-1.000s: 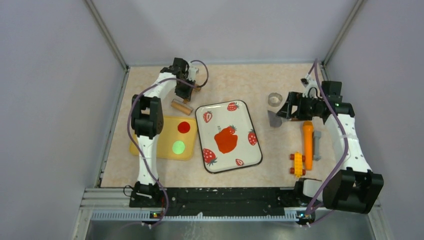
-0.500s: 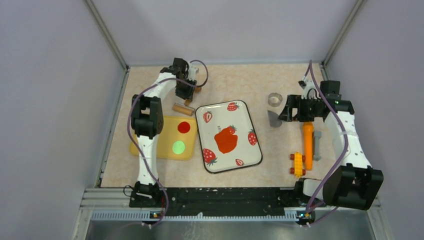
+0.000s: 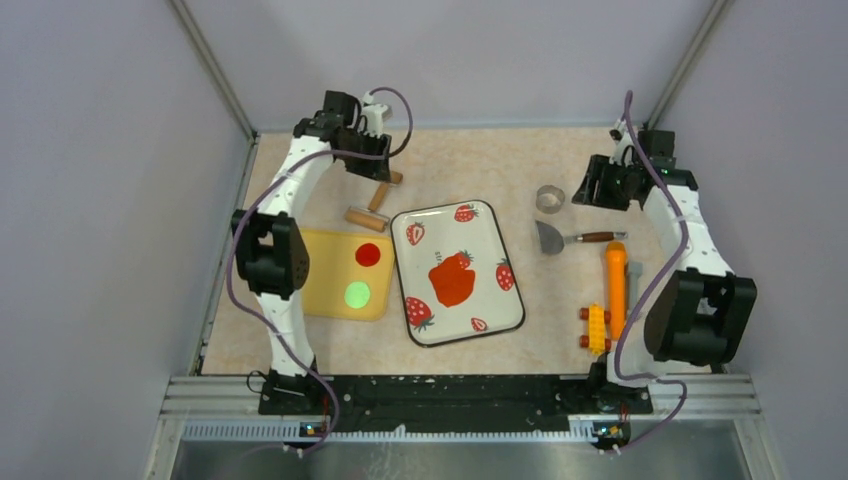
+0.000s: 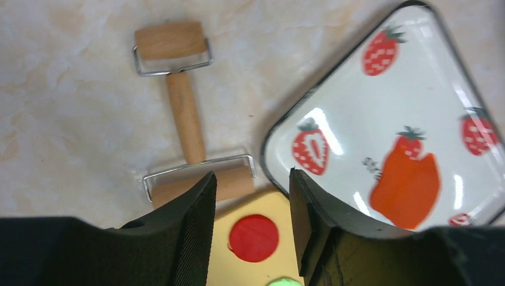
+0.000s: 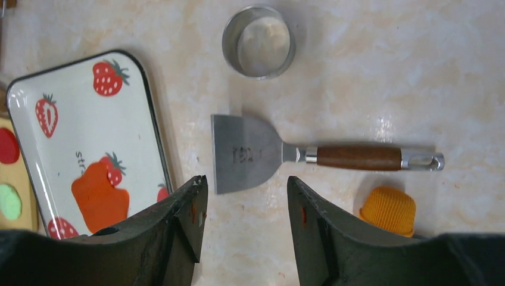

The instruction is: Roll out the dumpling wrappers from the dough

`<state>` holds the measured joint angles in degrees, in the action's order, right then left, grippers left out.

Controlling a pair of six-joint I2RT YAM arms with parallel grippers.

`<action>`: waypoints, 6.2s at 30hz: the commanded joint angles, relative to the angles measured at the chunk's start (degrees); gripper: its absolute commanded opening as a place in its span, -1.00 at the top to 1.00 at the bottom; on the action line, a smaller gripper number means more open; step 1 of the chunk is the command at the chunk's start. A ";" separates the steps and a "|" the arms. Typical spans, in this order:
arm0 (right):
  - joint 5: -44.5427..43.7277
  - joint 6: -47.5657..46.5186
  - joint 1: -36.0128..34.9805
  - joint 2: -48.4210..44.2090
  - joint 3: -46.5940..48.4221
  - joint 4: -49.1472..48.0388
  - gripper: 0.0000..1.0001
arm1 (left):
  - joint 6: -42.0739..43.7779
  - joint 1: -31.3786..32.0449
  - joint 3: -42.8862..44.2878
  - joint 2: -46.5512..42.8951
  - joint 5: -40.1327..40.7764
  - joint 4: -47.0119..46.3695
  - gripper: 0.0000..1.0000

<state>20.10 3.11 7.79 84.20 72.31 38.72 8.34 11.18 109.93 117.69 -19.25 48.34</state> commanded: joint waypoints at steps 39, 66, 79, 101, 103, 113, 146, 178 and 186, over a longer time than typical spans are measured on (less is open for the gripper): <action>6.79 -0.87 -1.82 38.64 27.66 -4.25 0.40 | 6.59 0.42 -10.79 -22.92 -9.43 5.59 -0.07; 1.40 -1.53 -3.92 40.11 28.01 -3.22 0.74 | 5.95 0.42 -10.74 -21.45 -9.68 5.34 -0.09; -1.11 1.94 -7.06 25.09 23.77 -0.11 1.00 | -1.80 1.10 -11.85 -21.82 -13.47 0.81 -0.08; -10.18 7.30 -41.27 11.12 2.46 -2.63 1.00 | -40.75 10.78 -50.03 -28.02 -25.29 -44.50 -0.08; -9.82 3.85 -42.74 11.76 2.90 -2.21 1.00 | -41.84 9.10 -53.87 -29.95 -24.14 -46.13 -0.08; -11.58 -14.69 -51.62 16.94 6.07 -1.57 1.00 | -38.05 -0.36 -57.07 -36.59 -15.84 -42.93 -0.16; -11.30 -19.24 -52.17 18.90 0.42 -6.58 1.00 | -38.67 -7.35 -57.10 -37.40 -15.85 -44.61 -0.19; -10.57 -15.93 -52.14 18.08 3.92 -4.87 0.49 | -37.62 -8.80 -57.50 -37.83 -16.39 -43.50 -0.19; -10.81 -14.12 -51.78 11.87 6.10 -0.79 0.24 | -34.71 -6.48 -54.04 -35.60 -13.99 -33.37 -0.30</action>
<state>9.02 -12.80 -44.10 102.63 75.42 35.57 -29.21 3.16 52.01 81.91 -34.28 9.63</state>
